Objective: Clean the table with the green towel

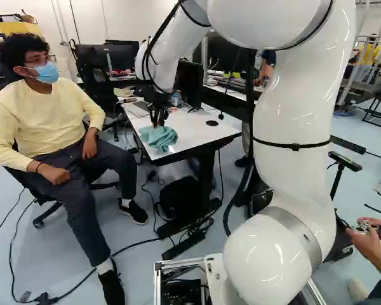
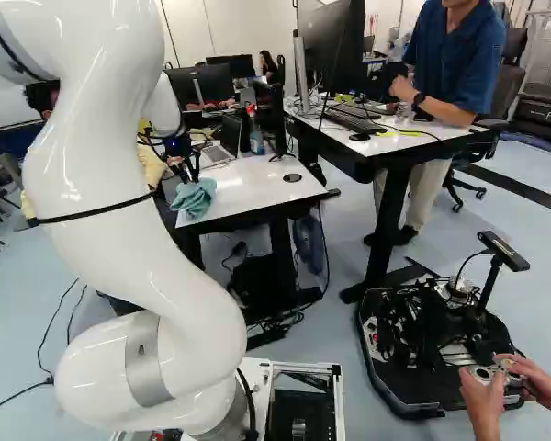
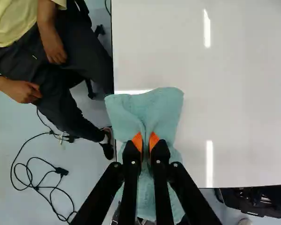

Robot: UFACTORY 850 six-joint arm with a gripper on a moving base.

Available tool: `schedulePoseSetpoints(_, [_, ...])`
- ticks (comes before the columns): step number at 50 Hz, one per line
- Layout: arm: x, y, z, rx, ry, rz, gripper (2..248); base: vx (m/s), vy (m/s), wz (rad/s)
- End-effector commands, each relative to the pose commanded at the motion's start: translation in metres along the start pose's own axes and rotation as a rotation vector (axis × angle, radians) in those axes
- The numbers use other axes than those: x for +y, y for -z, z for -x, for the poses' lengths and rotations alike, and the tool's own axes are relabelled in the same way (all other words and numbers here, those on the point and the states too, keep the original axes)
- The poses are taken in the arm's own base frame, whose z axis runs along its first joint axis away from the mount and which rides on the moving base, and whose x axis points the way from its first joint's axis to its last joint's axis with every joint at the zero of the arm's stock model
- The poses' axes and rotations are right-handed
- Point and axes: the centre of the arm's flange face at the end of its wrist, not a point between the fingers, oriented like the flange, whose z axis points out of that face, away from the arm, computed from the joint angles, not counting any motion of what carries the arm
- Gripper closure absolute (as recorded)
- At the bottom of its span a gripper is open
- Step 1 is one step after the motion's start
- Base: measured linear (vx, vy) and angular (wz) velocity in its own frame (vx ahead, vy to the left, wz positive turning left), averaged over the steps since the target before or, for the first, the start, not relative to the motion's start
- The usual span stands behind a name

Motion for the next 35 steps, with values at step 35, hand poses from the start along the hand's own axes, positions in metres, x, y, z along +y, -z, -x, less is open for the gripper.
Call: schedulePoseSetpoints(35, [0.002, 0.047, -0.008, 0.065, -0.003, -0.003, 211, 0.000, 0.000, 0.000])
